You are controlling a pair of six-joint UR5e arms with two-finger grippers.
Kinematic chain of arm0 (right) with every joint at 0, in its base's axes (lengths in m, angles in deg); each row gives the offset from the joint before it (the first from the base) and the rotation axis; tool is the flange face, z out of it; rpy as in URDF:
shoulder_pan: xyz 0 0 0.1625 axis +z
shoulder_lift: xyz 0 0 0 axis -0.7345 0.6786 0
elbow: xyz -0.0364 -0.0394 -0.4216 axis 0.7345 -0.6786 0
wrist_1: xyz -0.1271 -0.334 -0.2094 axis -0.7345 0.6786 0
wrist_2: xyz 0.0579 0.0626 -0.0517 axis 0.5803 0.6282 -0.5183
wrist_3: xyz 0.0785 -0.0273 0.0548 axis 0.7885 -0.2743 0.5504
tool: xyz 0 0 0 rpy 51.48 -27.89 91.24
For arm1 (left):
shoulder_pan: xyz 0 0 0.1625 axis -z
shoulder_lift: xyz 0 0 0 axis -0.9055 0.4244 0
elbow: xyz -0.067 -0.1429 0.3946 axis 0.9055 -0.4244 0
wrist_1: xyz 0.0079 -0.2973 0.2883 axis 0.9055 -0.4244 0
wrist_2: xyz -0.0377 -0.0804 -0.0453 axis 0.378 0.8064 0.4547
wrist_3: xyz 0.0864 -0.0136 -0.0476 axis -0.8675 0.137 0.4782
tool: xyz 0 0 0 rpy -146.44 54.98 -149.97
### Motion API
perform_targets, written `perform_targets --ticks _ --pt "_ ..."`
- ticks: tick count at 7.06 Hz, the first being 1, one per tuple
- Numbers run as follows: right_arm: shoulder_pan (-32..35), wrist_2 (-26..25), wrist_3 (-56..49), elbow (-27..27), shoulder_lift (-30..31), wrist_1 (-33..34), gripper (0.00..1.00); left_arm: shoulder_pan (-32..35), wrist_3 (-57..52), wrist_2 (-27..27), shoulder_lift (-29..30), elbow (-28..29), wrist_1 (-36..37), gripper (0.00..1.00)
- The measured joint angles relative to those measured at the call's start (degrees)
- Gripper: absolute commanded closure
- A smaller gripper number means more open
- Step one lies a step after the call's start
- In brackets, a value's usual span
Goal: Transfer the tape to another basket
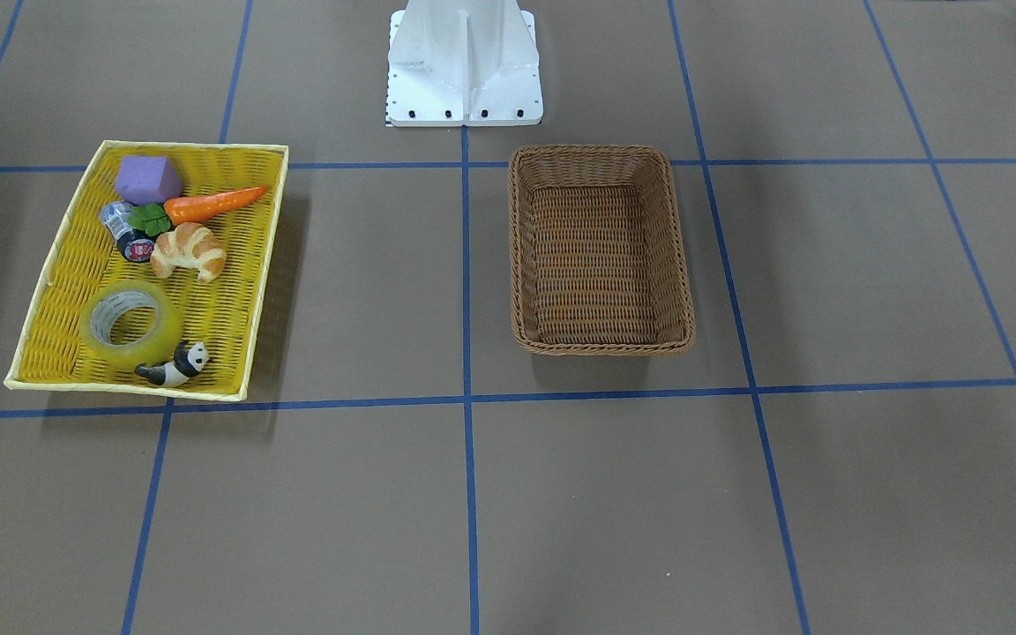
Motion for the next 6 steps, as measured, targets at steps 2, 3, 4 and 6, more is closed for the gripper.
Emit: perform_targets --ticks 2,3,4,6 --pt "0.0 -0.16 0.06 -0.24 0.52 -2.51 0.0 0.0 0.0 0.05 0.0 0.01 -0.03 0.02" --pt "0.0 -0.18 0.08 -0.38 0.74 -3.28 0.0 0.0 0.03 0.07 0.0 0.01 -0.01 0.02" --pt "0.0 -0.16 0.07 -0.43 0.79 -3.58 0.0 0.0 0.12 0.11 0.0 -0.03 0.0 0.02" --pt "0.0 -0.1 0.03 -0.06 0.77 -3.96 0.0 0.0 0.15 0.11 0.05 -0.29 0.11 0.02"
